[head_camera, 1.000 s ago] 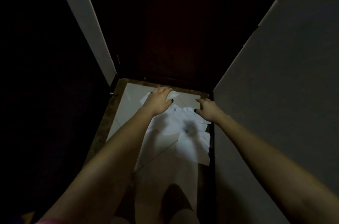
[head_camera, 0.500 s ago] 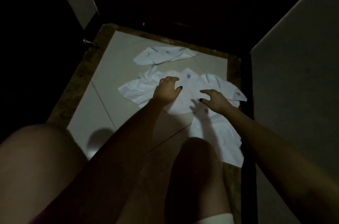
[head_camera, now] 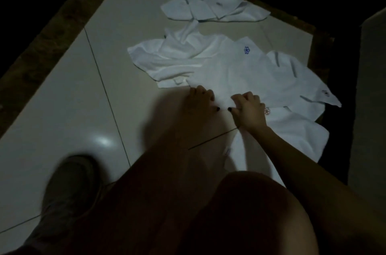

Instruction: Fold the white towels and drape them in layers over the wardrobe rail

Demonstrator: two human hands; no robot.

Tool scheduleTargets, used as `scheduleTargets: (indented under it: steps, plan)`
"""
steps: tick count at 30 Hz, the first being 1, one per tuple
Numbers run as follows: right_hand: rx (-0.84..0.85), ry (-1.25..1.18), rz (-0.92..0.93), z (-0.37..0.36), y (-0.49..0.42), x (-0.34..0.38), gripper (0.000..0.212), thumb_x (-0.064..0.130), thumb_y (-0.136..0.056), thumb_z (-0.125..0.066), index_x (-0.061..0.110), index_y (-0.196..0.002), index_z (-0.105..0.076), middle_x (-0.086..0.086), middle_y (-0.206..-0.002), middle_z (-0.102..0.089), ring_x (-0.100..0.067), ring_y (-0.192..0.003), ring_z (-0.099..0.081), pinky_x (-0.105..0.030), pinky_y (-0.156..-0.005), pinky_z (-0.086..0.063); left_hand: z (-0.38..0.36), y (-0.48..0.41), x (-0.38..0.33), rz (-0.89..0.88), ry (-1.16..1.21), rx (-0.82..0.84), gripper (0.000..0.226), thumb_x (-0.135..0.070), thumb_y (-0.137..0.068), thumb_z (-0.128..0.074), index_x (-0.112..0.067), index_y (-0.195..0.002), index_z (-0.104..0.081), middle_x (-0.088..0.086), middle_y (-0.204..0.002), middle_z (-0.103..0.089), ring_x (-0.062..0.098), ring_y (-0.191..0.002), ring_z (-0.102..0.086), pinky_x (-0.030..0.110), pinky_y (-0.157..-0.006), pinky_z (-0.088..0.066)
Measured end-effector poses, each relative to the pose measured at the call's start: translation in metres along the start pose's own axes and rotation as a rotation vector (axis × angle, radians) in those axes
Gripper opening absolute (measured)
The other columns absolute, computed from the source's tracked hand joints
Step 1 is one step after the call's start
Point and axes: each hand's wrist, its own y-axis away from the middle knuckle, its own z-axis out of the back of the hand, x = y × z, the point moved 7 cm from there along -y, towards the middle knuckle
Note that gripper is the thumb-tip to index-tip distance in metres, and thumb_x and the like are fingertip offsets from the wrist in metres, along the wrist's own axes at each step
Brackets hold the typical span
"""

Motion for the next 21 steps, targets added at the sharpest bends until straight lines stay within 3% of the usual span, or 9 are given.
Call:
scheduleTargets:
  steps: [4,7,9,11,13,15,19,21]
  plan:
    - [-0.023,-0.116,-0.027,0.006,-0.013,-0.007,0.017,0.023,-0.093,-0.059,0.010,-0.102,-0.066,-0.015,-0.103,-0.060,-0.035,-0.103,-0.052,-0.041,-0.084,-0.036,0.003,-0.014,-0.002,-0.023,0.004,0.022,0.025,-0.037,-0.084,-0.069,-0.017,-0.098,-0.067,0.008,-0.112,-0.051,0.024,-0.106,-0.045,0.036,-0.092,-0.038]
    - [-0.017,-0.269,-0.065,0.028,-0.015,-0.009,0.015,0.016,-0.094,-0.058,0.004,-0.094,-0.067,-0.017,-0.097,-0.063,-0.034,-0.096,-0.057,-0.047,-0.086,-0.044,0.023,-0.023,-0.009,-0.024,0.226,0.092,0.024,-0.033,-0.081,-0.074,-0.011,-0.085,-0.070,0.011,-0.097,-0.060,0.023,-0.090,-0.054,0.034,-0.085,-0.040]
    - [-0.021,-0.360,-0.077,0.056,-0.014,-0.002,0.013,0.013,-0.095,-0.057,0.002,-0.090,-0.062,-0.017,-0.098,-0.063,-0.033,-0.093,-0.058,-0.046,-0.085,-0.046,0.050,-0.029,-0.026,-0.045,0.431,0.104,0.025,-0.035,-0.074,-0.071,-0.011,-0.073,-0.067,0.011,-0.080,-0.064,0.021,-0.075,-0.059,0.030,-0.071,-0.042]
    - [-0.013,-0.452,-0.091,0.094,-0.012,0.010,0.010,0.011,-0.097,-0.054,0.006,-0.089,-0.052,-0.015,-0.095,-0.061,-0.027,-0.086,-0.055,-0.035,-0.077,-0.045,0.087,-0.033,-0.047,-0.057,0.536,0.058,0.019,-0.032,-0.074,-0.062,-0.017,-0.065,-0.058,0.003,-0.069,-0.060,0.008,-0.064,-0.052,0.026,-0.063,-0.037]
    - [-0.045,-0.485,-0.087,0.144,-0.008,0.025,0.011,0.011,-0.098,-0.051,0.006,-0.089,-0.047,-0.012,-0.084,-0.055,-0.019,-0.072,-0.049,-0.018,-0.060,-0.037,0.126,-0.041,-0.068,-0.036,0.610,0.068,0.026,-0.016,-0.081,-0.066,-0.020,-0.061,-0.051,-0.005,-0.067,-0.056,0.003,-0.060,-0.049,0.024,-0.066,-0.038]
    - [-0.091,-0.544,-0.105,0.200,-0.001,0.040,0.013,0.012,-0.099,-0.049,0.006,-0.088,-0.045,-0.007,-0.075,-0.049,-0.012,-0.063,-0.042,-0.011,-0.052,-0.032,0.174,-0.046,-0.098,-0.006,0.659,0.130,0.030,-0.007,-0.086,-0.068,-0.022,-0.065,-0.053,-0.007,-0.069,-0.055,0.001,-0.064,-0.049,0.021,-0.068,-0.041]
    - [-0.093,-0.753,-0.226,0.312,0.026,0.069,0.020,0.024,-0.103,-0.043,0.007,-0.093,-0.047,-0.006,-0.076,-0.048,-0.015,-0.067,-0.044,-0.029,-0.064,-0.037,0.296,-0.034,-0.173,0.003,0.755,0.211,0.012,-0.011,-0.094,-0.060,-0.009,-0.083,-0.058,-0.003,-0.072,-0.053,0.005,-0.065,-0.049,0.013,-0.060,-0.041]
    - [-0.088,-0.863,-0.242,0.375,0.047,0.088,0.018,0.025,-0.101,-0.048,0.012,-0.090,-0.050,-0.001,-0.078,-0.050,-0.014,-0.070,-0.047,-0.028,-0.064,-0.038,0.359,-0.016,-0.210,0.026,0.823,0.247,0.015,-0.017,-0.096,-0.058,-0.013,-0.082,-0.058,-0.004,-0.067,-0.051,0.002,-0.056,-0.049,0.014,-0.051,-0.039]
